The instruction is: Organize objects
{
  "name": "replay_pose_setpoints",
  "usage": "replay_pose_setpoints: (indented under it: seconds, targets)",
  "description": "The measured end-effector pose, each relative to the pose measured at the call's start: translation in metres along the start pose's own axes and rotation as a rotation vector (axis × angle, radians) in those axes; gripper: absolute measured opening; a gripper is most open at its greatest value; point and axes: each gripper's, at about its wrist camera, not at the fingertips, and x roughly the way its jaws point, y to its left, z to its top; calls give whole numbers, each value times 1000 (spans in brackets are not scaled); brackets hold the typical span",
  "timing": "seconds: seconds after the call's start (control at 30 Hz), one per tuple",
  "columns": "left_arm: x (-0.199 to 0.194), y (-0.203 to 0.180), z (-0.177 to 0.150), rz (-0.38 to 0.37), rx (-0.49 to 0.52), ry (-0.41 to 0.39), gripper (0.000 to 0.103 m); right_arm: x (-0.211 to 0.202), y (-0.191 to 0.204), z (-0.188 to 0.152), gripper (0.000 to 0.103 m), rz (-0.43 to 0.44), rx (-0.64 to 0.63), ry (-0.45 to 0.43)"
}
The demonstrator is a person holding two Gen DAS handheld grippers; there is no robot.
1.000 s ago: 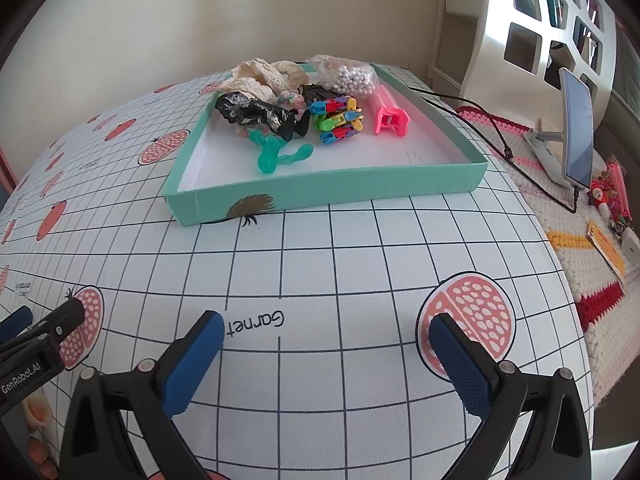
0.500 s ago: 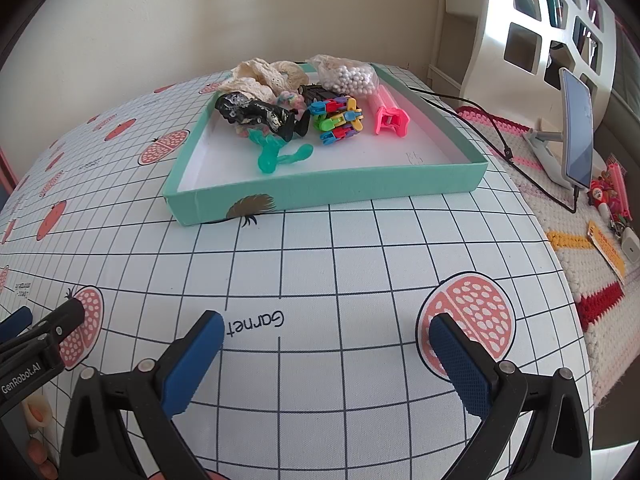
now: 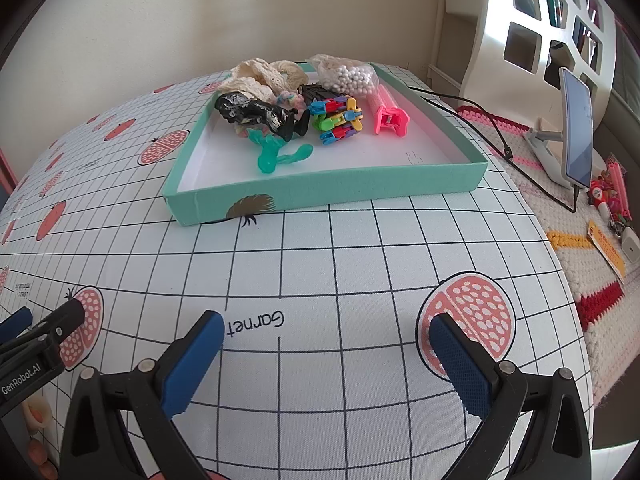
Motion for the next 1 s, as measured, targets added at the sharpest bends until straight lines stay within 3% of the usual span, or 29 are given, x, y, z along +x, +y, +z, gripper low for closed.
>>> replay_pose_setpoints:
  seconds: [1.0]
  targets:
    - [0, 2, -3, 3, -4, 1, 103, 1, -2, 0, 103, 2, -3, 0]
